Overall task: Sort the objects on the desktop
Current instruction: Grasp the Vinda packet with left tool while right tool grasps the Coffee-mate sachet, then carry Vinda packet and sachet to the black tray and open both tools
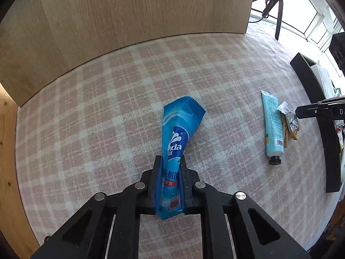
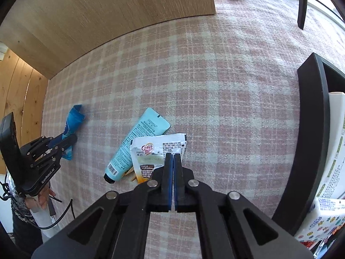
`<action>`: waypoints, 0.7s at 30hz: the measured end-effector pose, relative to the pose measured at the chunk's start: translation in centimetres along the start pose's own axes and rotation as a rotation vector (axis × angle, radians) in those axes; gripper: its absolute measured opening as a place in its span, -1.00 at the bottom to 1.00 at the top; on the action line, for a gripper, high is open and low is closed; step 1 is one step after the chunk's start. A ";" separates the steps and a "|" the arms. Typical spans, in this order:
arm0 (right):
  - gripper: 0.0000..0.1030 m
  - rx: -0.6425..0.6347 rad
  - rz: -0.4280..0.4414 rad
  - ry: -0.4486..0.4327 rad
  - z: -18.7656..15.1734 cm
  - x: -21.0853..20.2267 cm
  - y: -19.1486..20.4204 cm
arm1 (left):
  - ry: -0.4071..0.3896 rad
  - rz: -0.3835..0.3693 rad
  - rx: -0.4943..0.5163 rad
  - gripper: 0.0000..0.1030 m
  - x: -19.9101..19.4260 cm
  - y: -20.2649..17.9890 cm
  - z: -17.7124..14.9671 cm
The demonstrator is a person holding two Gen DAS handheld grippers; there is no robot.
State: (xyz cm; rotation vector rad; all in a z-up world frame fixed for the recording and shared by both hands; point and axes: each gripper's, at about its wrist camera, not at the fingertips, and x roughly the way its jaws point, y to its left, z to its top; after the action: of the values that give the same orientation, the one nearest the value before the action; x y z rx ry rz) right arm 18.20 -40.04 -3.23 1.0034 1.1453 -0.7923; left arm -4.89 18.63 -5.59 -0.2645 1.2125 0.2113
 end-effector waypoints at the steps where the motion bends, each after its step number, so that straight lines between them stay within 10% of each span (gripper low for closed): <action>1: -0.62 -0.011 -0.006 0.006 -0.1 0.0 0.3 | -0.001 -0.001 0.002 -0.77 -0.1 0.0 -0.1; 3: 0.00 -0.065 -0.053 -0.023 -0.1 -0.3 1.3 | 0.000 -0.007 0.002 -0.77 -0.2 -0.3 -0.4; 13: 0.03 -0.067 -0.062 0.010 0.8 2.1 2.5 | 0.003 -0.021 0.014 -0.77 -0.2 1.7 -1.3; 21: -0.30 -0.025 -0.002 0.006 1.1 1.6 -0.1 | 0.004 -0.029 -0.008 -0.77 -1.0 2.9 -2.3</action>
State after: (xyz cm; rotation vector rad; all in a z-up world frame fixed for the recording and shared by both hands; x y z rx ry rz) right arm 18.92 -41.06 -4.72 0.9847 1.1587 -0.7754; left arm -8.16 20.60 -5.62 -0.2891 1.2111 0.1906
